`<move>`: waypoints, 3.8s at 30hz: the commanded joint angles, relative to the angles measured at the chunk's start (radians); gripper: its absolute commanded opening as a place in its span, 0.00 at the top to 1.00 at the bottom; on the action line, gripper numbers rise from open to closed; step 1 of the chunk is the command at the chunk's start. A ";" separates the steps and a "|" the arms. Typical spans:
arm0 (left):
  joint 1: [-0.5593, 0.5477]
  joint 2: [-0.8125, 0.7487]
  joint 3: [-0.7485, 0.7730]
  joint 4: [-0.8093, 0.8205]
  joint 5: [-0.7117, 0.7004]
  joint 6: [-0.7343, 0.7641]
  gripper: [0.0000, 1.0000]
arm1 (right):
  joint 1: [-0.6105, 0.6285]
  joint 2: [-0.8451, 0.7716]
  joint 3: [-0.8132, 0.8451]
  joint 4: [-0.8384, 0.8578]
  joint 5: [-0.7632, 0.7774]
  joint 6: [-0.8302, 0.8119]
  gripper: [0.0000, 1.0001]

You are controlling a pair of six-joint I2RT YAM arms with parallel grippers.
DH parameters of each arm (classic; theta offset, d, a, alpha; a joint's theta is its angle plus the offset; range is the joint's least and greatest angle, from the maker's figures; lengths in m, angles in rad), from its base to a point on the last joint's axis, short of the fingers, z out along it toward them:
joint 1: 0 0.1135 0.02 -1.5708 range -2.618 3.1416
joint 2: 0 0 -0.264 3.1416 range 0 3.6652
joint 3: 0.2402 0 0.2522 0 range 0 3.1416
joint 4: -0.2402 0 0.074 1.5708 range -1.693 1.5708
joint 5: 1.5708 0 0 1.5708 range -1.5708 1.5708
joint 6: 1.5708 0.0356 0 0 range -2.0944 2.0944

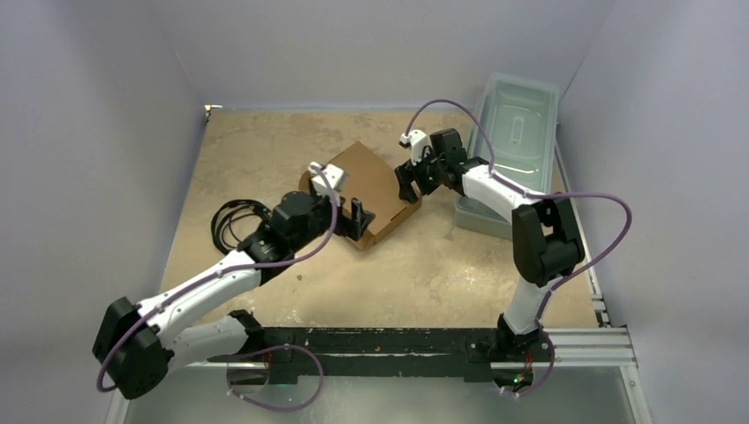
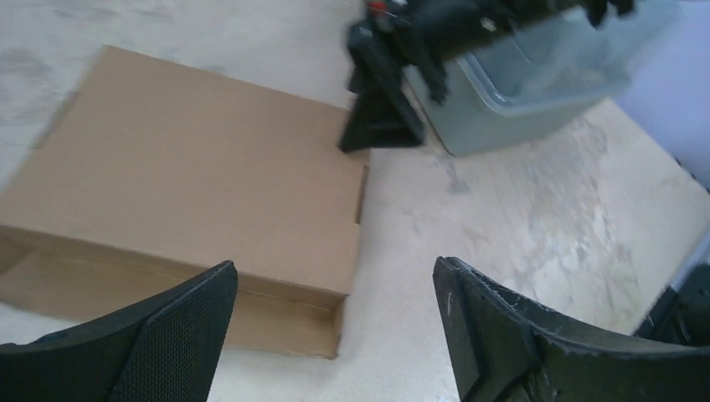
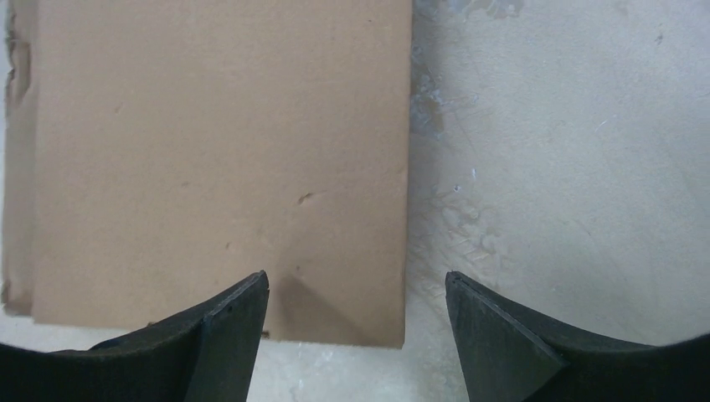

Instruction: Fold the paper box

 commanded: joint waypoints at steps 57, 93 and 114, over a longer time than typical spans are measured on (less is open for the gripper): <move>0.800 0.837 0.590 0.016 0.643 -0.127 0.35 | 0.013 -0.512 -0.282 -0.179 -0.524 -0.614 0.25; 0.677 0.702 0.523 -0.052 0.469 -0.023 0.32 | 0.003 -0.465 -0.222 -0.307 -0.499 -0.696 0.25; 0.671 0.698 0.539 -0.096 0.570 -0.007 0.32 | 0.002 -0.446 -0.229 -0.266 -0.435 -0.649 0.27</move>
